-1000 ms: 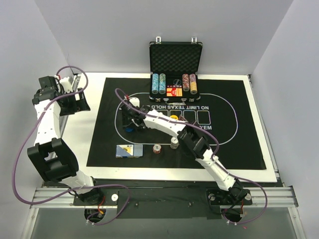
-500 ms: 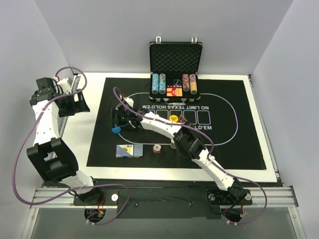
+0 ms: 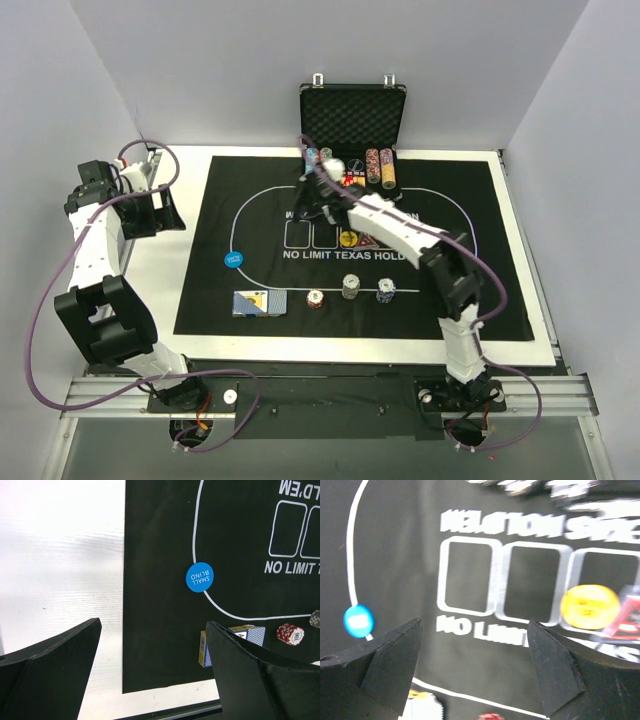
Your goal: Distribute texas hold em gaming equipment
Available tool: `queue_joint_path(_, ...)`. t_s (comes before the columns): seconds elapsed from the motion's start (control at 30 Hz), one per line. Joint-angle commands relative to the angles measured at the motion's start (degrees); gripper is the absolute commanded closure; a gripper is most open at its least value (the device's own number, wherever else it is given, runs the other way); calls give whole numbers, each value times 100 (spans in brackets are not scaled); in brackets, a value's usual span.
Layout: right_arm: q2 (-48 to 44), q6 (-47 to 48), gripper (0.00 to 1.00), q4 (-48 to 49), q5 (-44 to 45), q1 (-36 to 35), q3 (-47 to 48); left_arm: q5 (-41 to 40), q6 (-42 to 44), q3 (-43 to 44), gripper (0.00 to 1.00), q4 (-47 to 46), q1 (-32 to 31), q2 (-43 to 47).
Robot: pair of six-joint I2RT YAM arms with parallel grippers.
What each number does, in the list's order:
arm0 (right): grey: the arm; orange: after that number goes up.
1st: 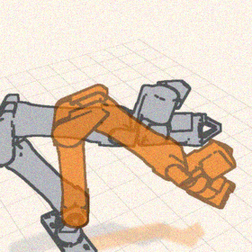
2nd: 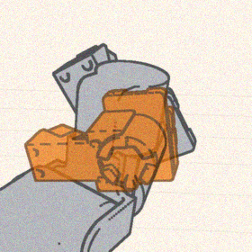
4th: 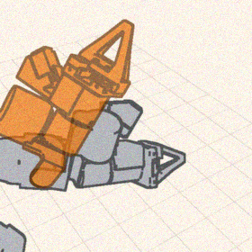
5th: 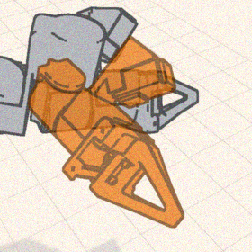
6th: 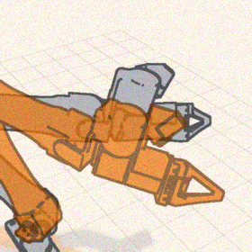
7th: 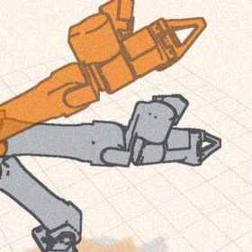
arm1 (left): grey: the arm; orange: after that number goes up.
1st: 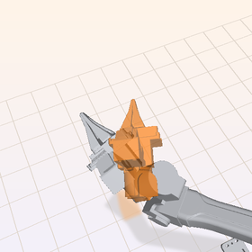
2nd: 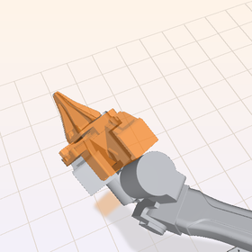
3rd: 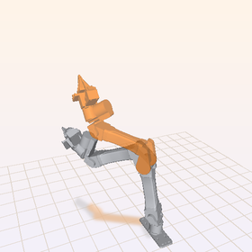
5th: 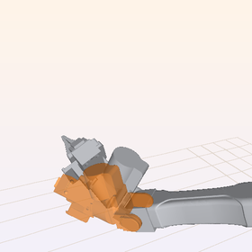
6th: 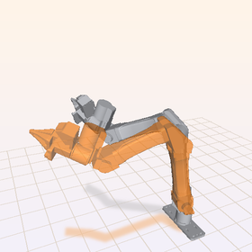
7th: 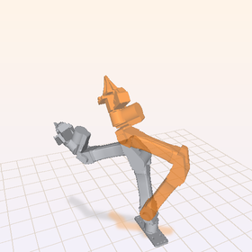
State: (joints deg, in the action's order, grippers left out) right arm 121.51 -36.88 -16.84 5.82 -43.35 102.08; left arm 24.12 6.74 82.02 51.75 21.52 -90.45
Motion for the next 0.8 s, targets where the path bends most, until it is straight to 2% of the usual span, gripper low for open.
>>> queue_joint_path(0.0, -716, 383, 20, -627, 815, 626, -759, 58, 134, -72, 3, -42, -165, 116)
queue_joint_path(0.13, -735, 533, 18, -592, 868, 934, -1226, -39, 90, -160, 3, -112, -332, 177)
queue_joint_path(0.4, -330, 1156, 13, -610, 789, 978, -1103, -56, 81, -72, 3, -42, -394, 186)
queue_joint_path(0.77, 56, 1473, 12, -144, 516, 978, -989, -83, 108, -63, 3, -15, -403, 133)
